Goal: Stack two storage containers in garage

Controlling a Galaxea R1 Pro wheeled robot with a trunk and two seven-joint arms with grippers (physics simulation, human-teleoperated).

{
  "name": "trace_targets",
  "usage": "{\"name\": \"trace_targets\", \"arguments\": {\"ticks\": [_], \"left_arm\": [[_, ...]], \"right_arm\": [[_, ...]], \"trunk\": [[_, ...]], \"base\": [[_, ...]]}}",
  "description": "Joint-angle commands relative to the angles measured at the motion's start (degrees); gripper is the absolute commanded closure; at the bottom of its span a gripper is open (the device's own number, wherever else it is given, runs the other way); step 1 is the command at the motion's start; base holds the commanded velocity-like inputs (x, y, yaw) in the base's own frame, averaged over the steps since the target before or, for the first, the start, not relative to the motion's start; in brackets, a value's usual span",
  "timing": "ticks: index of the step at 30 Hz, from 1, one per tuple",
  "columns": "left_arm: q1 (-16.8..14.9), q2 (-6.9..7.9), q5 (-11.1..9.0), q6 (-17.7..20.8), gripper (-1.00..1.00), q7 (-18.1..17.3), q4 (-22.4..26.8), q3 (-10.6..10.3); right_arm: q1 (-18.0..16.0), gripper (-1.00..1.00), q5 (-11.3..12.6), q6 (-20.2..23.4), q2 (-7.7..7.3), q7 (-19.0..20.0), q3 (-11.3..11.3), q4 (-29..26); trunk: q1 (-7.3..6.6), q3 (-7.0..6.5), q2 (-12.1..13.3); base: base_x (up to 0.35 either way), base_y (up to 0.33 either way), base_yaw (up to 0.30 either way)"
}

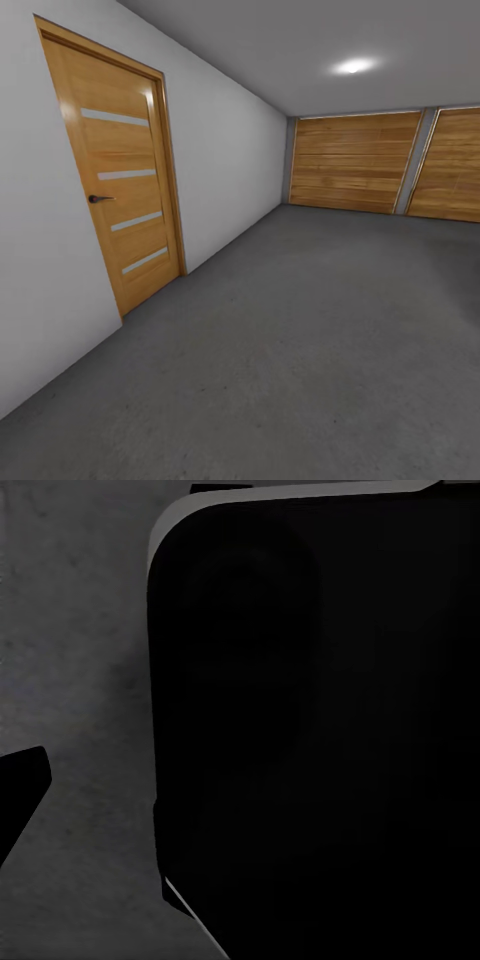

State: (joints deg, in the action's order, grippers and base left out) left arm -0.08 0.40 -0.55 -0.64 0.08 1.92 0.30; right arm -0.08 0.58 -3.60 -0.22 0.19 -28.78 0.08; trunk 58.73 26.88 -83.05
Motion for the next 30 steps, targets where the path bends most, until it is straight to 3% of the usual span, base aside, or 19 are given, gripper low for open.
{"name": "trace_targets", "arguments": {"ticks": [1,8,30], "left_arm": [[-0.01,-0.02,-0.06,-0.07,-1.00,0.01,0.02,0.03],[-0.01,0.04,-0.08,0.00,-1.00,0.01,0.02,0.05],[-0.05,0.13,-0.67,0.27,-1.00,0.10,-0.04,0.14]], "right_arm": [[-0.01,-1.00,0.08,-0.19,-0.01,0.04,-0.13,0.01],[-0.01,-1.00,0.10,-0.17,-0.03,0.24,-0.11,0.01],[-0.01,-1.00,0.05,-0.26,-0.16,0.42,-0.12,0.01]], "trunk": [[0.00,0.04,-0.03],[0.00,0.04,-0.03],[0.00,0.04,-0.03]], "base": [[0.000,0.000,0.000],[0.031,0.000,0.000],[0.317,0.000,0.000]]}}
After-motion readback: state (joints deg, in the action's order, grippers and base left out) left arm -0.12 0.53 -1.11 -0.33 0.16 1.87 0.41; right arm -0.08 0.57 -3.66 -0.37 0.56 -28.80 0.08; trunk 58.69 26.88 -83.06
